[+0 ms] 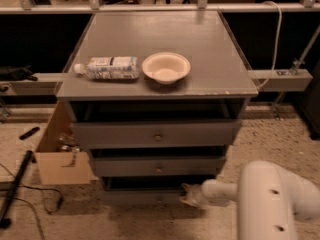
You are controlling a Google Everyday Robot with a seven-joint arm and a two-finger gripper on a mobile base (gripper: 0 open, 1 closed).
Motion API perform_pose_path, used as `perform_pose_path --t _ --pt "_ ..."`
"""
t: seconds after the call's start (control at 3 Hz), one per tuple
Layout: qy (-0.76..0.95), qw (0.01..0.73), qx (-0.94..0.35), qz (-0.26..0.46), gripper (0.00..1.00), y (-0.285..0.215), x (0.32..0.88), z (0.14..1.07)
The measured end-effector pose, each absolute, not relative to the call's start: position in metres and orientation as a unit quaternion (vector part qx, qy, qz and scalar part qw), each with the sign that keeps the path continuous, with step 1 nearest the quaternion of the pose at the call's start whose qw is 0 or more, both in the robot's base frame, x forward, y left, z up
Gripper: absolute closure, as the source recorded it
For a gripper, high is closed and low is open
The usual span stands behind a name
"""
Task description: Open bottom drawer
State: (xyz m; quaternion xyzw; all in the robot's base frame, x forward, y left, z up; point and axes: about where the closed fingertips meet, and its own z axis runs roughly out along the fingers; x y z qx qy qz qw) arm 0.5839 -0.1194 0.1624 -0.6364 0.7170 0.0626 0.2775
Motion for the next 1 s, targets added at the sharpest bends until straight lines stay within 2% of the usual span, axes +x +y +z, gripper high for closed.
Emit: perform_pose_path --t 0.67,1.0 --pt "0.720 0.274 -0.635 0.068 1.00 -0.126 0.564 0.164" --pt "0.720 0.274 -0.635 0.068 0.82 -0.126 0.565 0.166"
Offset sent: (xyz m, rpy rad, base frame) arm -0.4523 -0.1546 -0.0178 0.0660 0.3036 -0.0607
